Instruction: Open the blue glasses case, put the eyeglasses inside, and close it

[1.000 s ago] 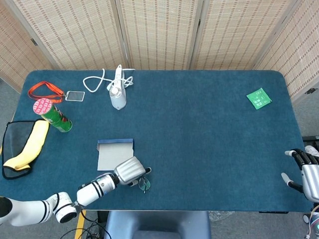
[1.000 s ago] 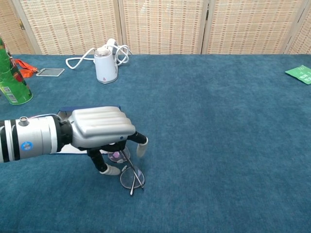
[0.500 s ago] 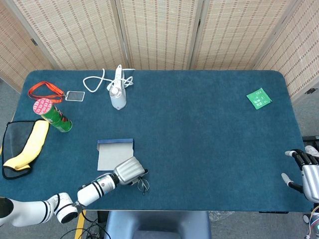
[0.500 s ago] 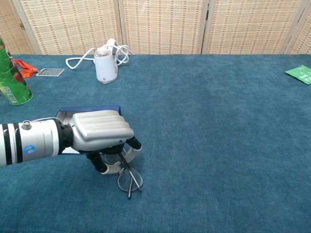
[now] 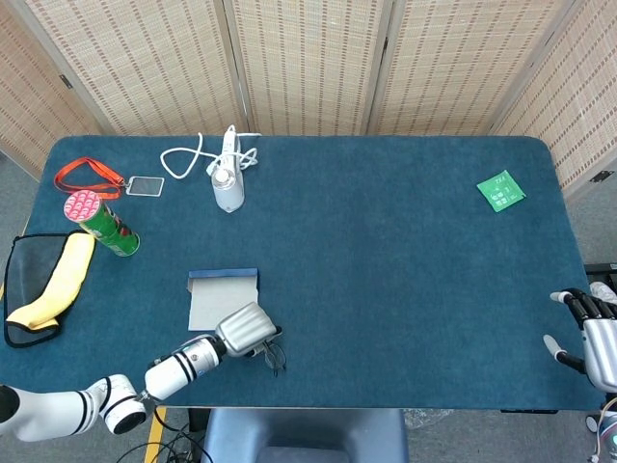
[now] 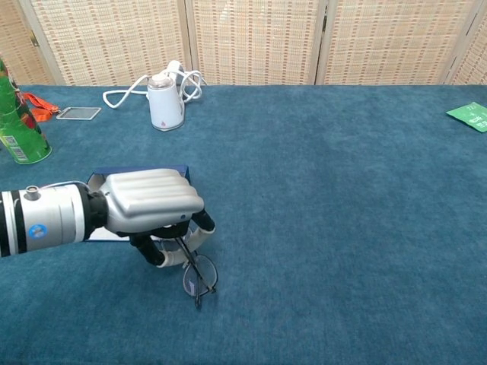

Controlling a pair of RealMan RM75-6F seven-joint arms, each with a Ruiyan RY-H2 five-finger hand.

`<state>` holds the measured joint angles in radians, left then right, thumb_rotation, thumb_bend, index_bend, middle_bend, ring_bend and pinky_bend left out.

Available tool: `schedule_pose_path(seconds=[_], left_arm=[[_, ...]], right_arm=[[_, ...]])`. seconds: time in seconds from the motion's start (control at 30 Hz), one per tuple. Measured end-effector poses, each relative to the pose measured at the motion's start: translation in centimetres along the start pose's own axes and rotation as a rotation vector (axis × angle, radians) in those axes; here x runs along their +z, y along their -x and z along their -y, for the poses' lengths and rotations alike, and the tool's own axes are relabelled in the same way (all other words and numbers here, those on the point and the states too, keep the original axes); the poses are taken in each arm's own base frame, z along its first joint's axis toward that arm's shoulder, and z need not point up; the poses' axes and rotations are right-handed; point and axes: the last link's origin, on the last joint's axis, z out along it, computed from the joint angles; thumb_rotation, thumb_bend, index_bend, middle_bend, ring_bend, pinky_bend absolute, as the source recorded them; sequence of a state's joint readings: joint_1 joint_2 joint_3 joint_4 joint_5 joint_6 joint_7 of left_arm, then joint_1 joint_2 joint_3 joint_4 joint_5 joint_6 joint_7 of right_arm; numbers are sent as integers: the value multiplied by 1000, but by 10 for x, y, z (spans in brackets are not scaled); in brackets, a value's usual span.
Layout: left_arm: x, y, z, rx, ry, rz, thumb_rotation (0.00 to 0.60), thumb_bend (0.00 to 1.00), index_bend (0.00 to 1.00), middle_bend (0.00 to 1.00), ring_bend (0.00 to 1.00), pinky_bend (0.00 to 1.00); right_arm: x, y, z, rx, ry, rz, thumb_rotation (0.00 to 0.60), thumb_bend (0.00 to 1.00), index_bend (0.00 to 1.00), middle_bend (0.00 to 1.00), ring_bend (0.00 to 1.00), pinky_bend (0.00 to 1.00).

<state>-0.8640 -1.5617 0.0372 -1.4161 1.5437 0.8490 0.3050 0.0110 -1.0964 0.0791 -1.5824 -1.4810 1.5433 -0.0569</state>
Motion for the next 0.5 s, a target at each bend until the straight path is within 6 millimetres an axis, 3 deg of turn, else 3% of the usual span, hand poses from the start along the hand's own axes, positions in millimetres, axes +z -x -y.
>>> schedule_pose_path(seconds=[0.3, 0.5], left_arm=[[-18, -16, 26, -16, -83, -10, 600, 462, 649, 979, 910, 960], [-24, -14, 47, -69, -171, 52, 600, 462, 646, 979, 910, 960]], right_arm=[[1, 0, 1, 3, -5, 0, 600, 214, 273, 268, 337, 301], [2, 1, 2, 6, -11, 1, 600, 213, 273, 268, 338, 301]])
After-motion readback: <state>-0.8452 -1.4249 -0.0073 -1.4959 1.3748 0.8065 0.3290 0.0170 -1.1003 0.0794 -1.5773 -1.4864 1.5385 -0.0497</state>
